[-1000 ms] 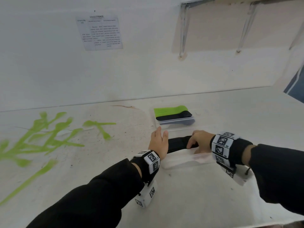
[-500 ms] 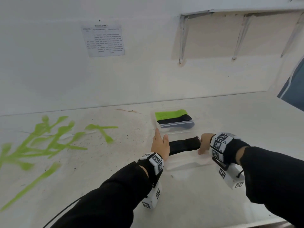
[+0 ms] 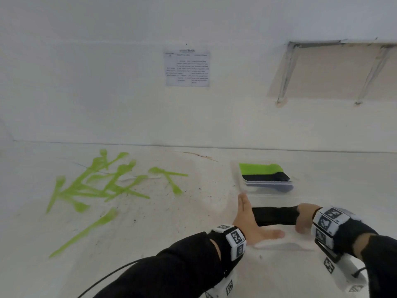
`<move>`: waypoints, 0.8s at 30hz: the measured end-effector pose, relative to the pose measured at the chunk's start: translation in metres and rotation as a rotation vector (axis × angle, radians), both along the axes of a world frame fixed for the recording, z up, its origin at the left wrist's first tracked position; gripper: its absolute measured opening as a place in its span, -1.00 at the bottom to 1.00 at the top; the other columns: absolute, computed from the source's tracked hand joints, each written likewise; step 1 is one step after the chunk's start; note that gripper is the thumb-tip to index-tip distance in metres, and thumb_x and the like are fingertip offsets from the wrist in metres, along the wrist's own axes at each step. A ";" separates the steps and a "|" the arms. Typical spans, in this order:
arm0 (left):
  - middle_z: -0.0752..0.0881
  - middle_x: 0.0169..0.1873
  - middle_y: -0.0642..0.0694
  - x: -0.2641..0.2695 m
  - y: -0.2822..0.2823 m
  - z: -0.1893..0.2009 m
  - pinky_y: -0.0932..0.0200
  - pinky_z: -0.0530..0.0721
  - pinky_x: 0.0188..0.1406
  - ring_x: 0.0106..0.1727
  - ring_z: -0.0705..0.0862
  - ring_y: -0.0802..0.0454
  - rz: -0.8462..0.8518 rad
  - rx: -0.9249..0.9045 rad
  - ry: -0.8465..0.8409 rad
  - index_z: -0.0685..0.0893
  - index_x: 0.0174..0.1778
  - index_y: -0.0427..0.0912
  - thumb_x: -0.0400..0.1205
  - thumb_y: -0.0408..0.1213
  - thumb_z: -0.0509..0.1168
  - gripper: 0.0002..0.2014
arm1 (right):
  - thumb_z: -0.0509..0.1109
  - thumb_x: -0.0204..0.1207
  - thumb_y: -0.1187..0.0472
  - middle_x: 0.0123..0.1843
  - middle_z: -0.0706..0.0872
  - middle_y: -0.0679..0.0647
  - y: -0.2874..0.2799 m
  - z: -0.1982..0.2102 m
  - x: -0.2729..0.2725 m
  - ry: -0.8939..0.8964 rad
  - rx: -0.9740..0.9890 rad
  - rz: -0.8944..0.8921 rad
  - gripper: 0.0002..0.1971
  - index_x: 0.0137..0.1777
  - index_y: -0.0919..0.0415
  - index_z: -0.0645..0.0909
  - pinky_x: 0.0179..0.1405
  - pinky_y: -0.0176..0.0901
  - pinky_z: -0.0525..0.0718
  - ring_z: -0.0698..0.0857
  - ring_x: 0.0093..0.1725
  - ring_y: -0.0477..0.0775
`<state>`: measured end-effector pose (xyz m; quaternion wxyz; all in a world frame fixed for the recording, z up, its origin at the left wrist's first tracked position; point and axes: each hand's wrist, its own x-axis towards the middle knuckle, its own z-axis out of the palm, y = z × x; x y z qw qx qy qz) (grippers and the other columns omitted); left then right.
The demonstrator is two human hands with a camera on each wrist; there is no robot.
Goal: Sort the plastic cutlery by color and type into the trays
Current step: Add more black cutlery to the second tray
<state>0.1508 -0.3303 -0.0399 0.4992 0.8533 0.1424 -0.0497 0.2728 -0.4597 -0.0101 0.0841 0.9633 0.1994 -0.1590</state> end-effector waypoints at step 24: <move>-0.03 0.67 -0.08 -0.080 0.159 0.023 0.22 0.03 0.59 0.67 0.00 0.03 0.117 0.198 -0.052 -0.13 0.67 -0.18 0.68 -0.20 0.18 -0.25 | 0.29 0.56 0.15 -0.09 0.56 -0.02 0.191 0.089 -0.052 -0.101 0.276 0.314 -0.94 -0.14 0.01 0.53 -0.06 -0.33 0.44 0.58 -0.01 0.04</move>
